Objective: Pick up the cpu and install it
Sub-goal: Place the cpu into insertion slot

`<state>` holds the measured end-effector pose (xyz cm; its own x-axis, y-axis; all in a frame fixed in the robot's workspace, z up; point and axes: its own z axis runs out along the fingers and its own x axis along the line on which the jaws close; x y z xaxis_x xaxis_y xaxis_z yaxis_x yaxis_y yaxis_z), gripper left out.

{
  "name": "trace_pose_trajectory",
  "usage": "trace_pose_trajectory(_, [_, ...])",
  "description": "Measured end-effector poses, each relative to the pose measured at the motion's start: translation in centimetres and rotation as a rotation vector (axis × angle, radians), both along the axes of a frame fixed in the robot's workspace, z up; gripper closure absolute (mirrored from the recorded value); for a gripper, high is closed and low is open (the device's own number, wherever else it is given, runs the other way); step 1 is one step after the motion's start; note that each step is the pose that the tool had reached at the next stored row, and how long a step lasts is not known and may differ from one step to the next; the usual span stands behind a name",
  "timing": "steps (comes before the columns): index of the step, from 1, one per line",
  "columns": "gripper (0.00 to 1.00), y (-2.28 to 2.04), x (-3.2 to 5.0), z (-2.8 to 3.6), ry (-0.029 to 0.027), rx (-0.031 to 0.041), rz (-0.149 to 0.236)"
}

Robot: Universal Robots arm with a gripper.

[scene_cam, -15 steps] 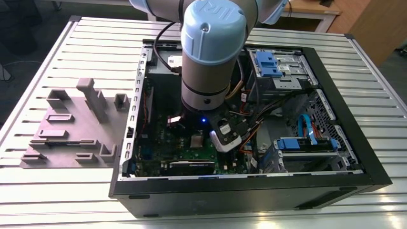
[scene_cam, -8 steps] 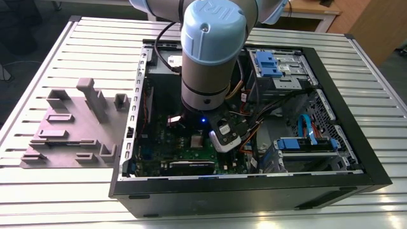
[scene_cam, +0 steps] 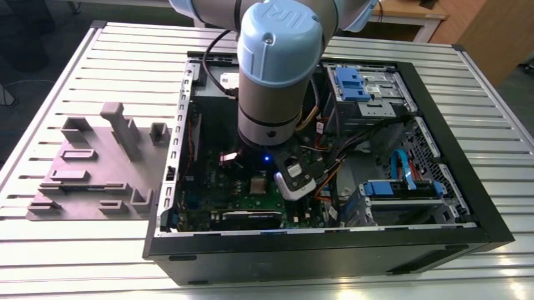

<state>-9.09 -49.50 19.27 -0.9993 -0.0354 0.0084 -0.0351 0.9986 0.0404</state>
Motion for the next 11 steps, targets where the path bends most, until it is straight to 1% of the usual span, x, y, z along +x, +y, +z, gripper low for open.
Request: trace_pose_trajectory(11, [0.62,0.01,0.0,-0.1,-0.0001,0.0005,0.0])
